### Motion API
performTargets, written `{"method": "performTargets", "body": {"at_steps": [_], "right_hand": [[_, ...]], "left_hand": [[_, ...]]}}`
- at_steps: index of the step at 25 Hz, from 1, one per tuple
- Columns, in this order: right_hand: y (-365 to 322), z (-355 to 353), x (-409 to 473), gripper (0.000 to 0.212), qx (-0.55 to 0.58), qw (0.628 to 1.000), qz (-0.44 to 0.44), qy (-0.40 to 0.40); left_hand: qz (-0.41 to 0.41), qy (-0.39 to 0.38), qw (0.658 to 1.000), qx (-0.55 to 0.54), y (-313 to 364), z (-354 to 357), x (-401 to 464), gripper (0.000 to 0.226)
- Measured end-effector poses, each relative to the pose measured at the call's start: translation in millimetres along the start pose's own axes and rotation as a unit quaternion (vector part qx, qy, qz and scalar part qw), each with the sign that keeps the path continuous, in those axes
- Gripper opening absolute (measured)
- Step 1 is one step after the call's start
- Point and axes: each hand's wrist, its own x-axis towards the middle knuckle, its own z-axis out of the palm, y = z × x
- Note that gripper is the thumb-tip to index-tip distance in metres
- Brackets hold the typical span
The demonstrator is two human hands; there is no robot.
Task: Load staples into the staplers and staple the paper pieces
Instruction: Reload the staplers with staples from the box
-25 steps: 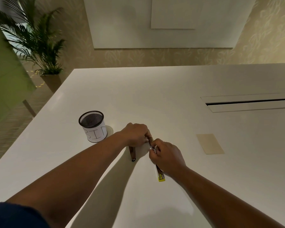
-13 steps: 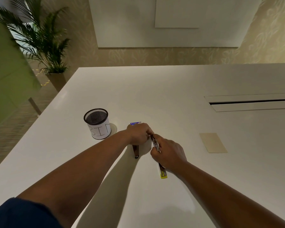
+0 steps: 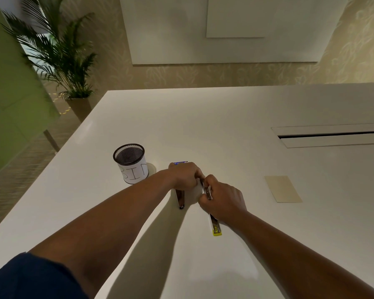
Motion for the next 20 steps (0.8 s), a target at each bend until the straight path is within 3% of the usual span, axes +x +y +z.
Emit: {"method": "performTargets", "body": {"at_steps": [4,10,20], "right_hand": [[0,-1,-1,0.021,0.04,0.999,-0.006,0.019],[6,3,-4,0.018,0.099,0.991,-0.058,0.065],[15,11,-1,0.009,0.133,0.985,-0.087,0.071]], "left_hand": [[-0.007,0.003,1.0,0.018,4,-1,1,0.031],[-0.001,0.027,0.998,0.051,5,2,0,0.03],[-0.033,0.075,0.995,0.065,14,7,0,0.027]]}}
